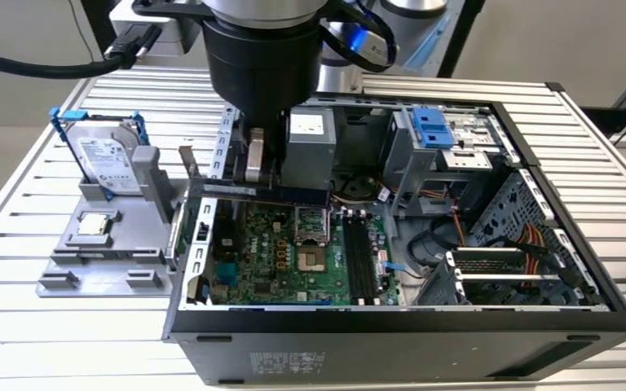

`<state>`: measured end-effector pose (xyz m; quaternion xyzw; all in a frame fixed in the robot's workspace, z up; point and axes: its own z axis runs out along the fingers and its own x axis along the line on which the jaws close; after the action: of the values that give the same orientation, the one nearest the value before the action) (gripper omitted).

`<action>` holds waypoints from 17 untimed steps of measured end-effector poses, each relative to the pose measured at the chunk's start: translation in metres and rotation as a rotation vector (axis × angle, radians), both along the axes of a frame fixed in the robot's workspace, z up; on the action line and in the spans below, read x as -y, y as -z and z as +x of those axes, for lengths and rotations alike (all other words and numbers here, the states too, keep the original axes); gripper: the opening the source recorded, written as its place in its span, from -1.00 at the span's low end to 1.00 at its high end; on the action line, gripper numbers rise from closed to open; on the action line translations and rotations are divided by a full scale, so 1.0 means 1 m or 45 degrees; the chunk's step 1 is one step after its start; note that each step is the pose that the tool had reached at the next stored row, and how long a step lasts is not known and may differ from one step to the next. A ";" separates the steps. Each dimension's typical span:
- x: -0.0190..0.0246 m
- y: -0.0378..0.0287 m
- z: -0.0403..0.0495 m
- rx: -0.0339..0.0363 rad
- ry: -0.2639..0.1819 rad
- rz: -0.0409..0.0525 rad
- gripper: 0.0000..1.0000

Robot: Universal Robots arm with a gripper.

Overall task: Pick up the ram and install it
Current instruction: 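Pick up the ram and move it above insertion slot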

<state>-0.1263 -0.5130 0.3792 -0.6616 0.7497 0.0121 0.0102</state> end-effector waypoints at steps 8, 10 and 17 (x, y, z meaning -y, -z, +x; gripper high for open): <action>0.0000 0.0001 0.0100 0.0000 0.011 -0.008 -1.00; 0.0000 0.0002 0.0124 0.0000 0.013 -0.010 -1.00; 0.0000 0.0002 0.0212 0.0000 0.022 -0.017 -1.00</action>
<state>-0.1051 -0.5130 0.3790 -0.6552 0.7554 0.0070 0.0060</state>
